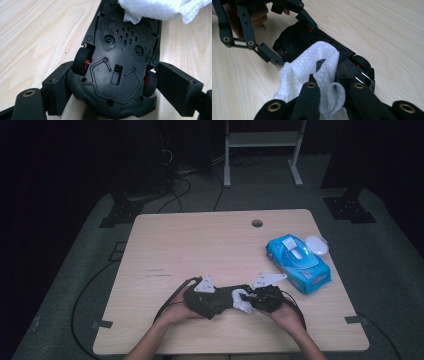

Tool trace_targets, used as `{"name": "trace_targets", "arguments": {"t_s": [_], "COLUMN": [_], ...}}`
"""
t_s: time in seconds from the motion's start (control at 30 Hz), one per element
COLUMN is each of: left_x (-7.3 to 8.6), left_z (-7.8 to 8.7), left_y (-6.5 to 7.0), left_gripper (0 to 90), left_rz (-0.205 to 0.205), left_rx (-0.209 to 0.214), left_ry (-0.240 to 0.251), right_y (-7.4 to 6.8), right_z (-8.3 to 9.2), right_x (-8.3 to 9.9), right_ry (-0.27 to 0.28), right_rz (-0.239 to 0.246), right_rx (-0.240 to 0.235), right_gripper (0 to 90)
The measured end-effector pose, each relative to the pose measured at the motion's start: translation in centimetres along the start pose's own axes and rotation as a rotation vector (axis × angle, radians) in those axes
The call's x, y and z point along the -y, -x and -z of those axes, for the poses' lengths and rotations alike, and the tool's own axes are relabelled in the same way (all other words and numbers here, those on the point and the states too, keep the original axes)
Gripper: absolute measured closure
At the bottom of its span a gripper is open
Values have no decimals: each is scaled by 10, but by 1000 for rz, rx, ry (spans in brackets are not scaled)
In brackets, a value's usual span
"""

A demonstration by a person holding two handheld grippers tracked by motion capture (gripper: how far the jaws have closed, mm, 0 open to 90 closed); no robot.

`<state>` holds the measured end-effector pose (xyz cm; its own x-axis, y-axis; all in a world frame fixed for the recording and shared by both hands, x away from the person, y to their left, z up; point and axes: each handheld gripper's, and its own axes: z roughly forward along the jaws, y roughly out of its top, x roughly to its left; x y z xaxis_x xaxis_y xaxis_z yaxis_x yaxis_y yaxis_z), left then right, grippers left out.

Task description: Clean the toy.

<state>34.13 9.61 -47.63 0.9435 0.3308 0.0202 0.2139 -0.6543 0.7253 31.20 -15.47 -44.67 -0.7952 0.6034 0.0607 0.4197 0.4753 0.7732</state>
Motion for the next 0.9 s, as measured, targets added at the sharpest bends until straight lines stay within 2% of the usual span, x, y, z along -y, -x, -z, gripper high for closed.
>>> {"name": "trace_targets", "arguments": {"t_s": [0.17, 0.4, 0.43, 0.63, 0.7, 0.77, 0.8, 0.87, 0.9], "left_x": [2, 2, 2, 1, 1, 1, 0, 0, 1], "left_z": [2, 2, 2, 2, 2, 1, 1, 1, 2], "left_y": [1, 0, 0, 0, 0, -1, -1, -1, -1], "left_gripper": [210, 227, 230, 237, 238, 238, 238, 238, 239], "left_rz": [-22, -14, -26, -25, -27, -28, -28, -33, -40], "left_rx": [-7, -5, -5, 6, 9, 13, 13, 11, 3], "left_ry": [3, 13, 9, 5, 6, 6, 6, 2, -3], "right_y": [1, 7, 7, 5, 0, -7, -13, -24, -28], "right_z": [-1, -1, -2, -2, -4, -7, -10, -19, -22], "right_x": [-1, 1, 1, -2, -6, -10, -11, -13, -13], "right_ry": [4, 14, 16, 7, 12, 12, 12, -15, -29], "right_rz": [2, -3, 11, 32, 66, 109, 148, 192, 213], "right_rx": [19, 33, 35, 26, 38, 41, 48, 35, 44], "right_gripper": [814, 737, 740, 691, 680, 711, 740, 798, 812]}}
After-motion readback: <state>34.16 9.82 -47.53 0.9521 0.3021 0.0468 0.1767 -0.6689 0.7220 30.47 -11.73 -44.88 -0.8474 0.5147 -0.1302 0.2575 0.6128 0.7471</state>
